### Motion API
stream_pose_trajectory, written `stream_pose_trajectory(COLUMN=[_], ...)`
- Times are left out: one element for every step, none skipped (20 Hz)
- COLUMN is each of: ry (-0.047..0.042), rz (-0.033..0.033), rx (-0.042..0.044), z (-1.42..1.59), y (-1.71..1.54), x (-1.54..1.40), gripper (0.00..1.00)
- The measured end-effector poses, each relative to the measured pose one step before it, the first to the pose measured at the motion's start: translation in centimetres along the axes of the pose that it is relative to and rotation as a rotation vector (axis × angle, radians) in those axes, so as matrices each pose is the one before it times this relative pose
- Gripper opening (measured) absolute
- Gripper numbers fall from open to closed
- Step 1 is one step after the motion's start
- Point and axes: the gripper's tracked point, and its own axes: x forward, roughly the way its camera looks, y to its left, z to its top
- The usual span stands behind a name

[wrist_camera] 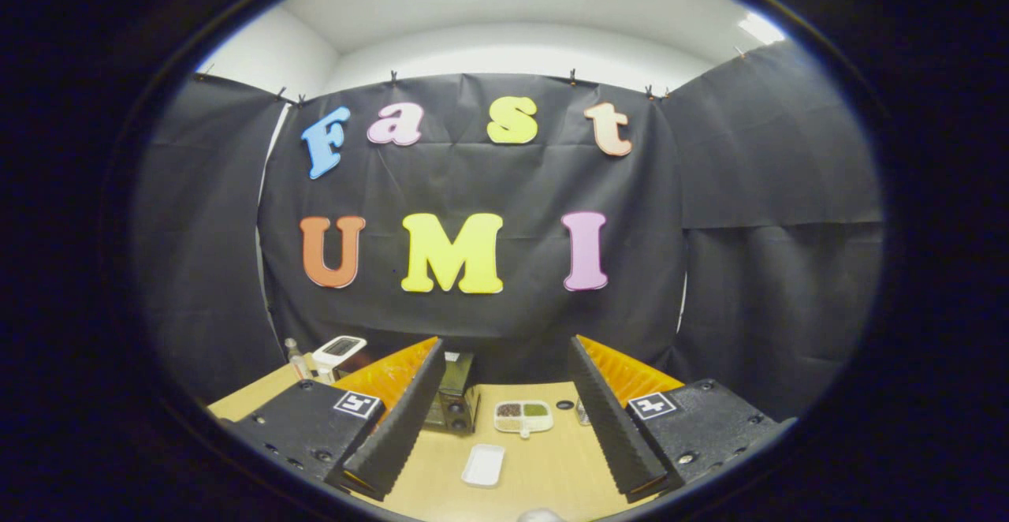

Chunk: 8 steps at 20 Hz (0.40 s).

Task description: Open the toaster oven, put the food inside, and close the toaster oven door.

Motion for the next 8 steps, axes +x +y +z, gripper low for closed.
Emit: stream_pose_trajectory(ry=[0.00159,-0.00095,-0.00273,-0.00333,0.00112,0.00233,-0.00065,-0.00235], rz=[0.00084,0.00182,0.0037,0.00347,0.0,-0.00001,0.00204,0.00524], rx=[-0.00396,0.00047,0.00115,0.00002,-0.00135,-0.0024,0.00457,0.0069], z=[-0.064,-0.158,0.036,-0.12,-0.099,-0.266,-0.026,-0.087], y=[-0.55,-0.311,-0.211,-0.175,-0.292,-0.192,-0.214,0.092], x=[-0.114,0.043,-0.029,0.103,-0.093,-0.04,-0.032,0.105], gripper=[0.99,0.99,0.99,0.99,0.99,0.99,0.99,1.0])
